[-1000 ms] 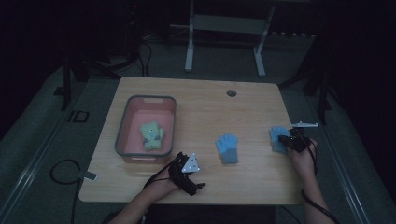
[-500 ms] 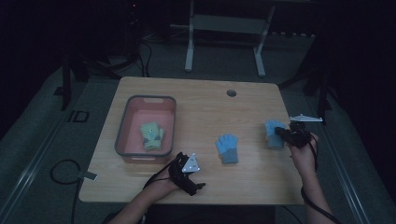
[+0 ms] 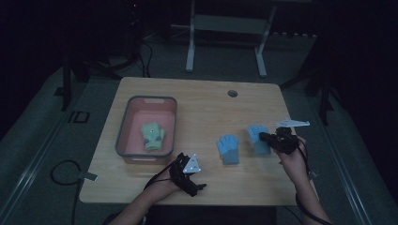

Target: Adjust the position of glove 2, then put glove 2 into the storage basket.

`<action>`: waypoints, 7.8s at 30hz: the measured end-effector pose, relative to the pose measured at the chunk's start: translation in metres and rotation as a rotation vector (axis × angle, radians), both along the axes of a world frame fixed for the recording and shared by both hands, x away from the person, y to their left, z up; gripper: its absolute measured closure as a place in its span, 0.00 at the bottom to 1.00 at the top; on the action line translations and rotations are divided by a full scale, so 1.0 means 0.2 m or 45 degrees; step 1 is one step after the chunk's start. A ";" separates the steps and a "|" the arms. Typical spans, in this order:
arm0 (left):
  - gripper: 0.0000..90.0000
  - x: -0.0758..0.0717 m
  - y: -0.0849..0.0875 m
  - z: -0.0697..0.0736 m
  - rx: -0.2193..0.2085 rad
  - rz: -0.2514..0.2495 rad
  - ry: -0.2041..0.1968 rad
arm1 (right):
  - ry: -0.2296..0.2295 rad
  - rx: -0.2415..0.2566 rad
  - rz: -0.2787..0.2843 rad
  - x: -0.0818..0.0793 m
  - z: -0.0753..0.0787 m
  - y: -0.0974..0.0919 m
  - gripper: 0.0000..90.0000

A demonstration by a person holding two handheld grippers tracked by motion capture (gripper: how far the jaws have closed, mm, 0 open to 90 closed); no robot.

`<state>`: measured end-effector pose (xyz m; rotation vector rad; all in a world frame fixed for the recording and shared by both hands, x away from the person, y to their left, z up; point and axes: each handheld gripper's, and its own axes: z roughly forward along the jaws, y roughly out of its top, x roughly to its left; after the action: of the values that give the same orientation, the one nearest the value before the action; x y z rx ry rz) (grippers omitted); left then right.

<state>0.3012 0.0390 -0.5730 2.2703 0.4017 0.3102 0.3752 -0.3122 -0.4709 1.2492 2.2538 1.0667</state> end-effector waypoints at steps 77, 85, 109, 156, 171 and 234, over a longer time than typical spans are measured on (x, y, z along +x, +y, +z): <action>0.02 0.01 0.01 0.00 0.000 0.017 0.018 | 0.096 -0.152 0.047 0.09 -0.28 -0.09 0.94; 0.02 0.01 0.01 0.00 0.008 0.016 0.014 | 0.020 -0.110 0.034 0.05 -0.13 -0.09 0.94; 0.02 0.02 0.01 0.00 0.011 0.014 0.017 | -0.119 -0.031 0.218 0.00 0.20 0.12 0.94; 0.02 0.02 0.01 0.00 0.010 0.010 0.020 | 0.231 -0.041 0.461 0.18 -0.30 0.36 0.92; 0.02 0.02 0.01 0.01 -0.028 0.020 0.011 | 0.189 -0.003 0.437 0.14 -0.27 0.33 0.64; 0.40 0.22 -0.49 0.17 0.062 -0.217 -0.239 | 0.162 0.073 0.312 0.27 -0.22 0.21 0.48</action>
<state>0.3449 -0.0582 -0.5382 2.2806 0.1043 0.4445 0.4293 -0.2701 -0.5155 1.1113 2.5412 1.1743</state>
